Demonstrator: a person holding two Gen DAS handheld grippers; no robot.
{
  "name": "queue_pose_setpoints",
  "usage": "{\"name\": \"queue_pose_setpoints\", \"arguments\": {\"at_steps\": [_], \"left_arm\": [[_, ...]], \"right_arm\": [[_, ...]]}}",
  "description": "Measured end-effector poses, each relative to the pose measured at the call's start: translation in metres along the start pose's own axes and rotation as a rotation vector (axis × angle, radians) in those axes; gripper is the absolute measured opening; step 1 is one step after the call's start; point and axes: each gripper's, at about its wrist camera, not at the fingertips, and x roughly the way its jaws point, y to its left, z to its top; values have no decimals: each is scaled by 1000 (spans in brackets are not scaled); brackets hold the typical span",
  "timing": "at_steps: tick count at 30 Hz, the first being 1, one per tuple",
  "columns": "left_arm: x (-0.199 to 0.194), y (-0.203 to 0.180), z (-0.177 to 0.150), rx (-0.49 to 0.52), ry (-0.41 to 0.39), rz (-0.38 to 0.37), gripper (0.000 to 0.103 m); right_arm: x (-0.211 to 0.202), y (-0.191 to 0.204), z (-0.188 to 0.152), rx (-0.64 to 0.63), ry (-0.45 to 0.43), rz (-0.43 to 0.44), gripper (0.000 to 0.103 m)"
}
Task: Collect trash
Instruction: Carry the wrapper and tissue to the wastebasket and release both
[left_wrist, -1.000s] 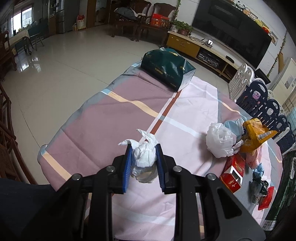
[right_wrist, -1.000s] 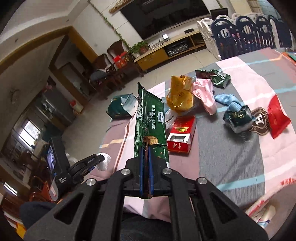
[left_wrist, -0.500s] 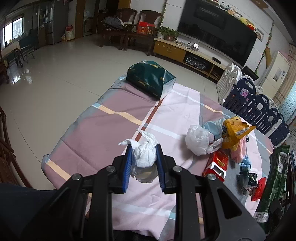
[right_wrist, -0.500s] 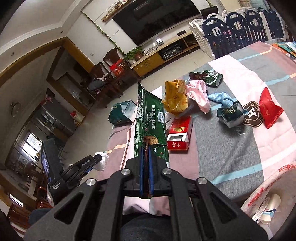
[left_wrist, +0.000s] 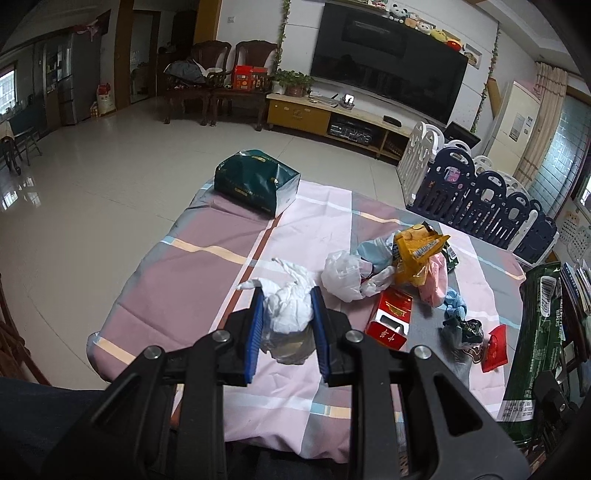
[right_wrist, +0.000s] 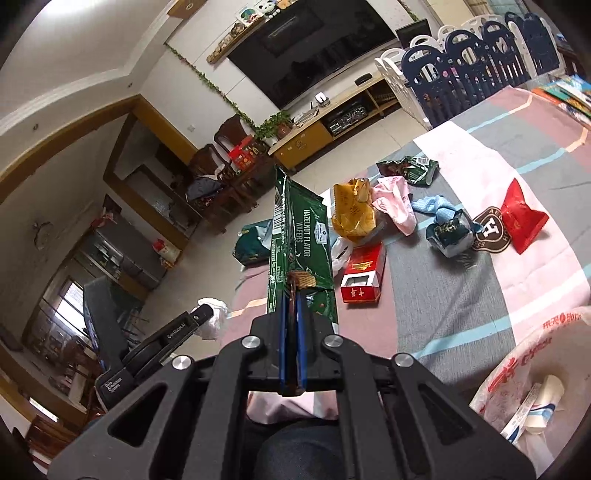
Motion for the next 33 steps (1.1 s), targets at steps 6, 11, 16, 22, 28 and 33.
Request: {"name": "queue_pose_setpoints", "arguments": {"at_steps": [6,11,16,22,28,33], "left_arm": [[6,8,2,-24,50,-86,26],[37,26,-1,-119,162,-269,26],[39,2,-9,-63,197,-401,26],[9,-58,-24,131,199,-671,26],[-12,-124,-70,313,309,-877,26],[-17,-177,-136,496,465,-960,28]], "right_arm": [[-8,-4,-2,16,-4,-23,6],[-48,-8,8,13,-69,-45,6],[-98,-34,-5,-13,-62,-215,6],[-115,-102,-62,16,138,-610,7],[-139,-146,-80,274,84,-613,60],[-172,-142,-67,281,-67,-628,64]]}}
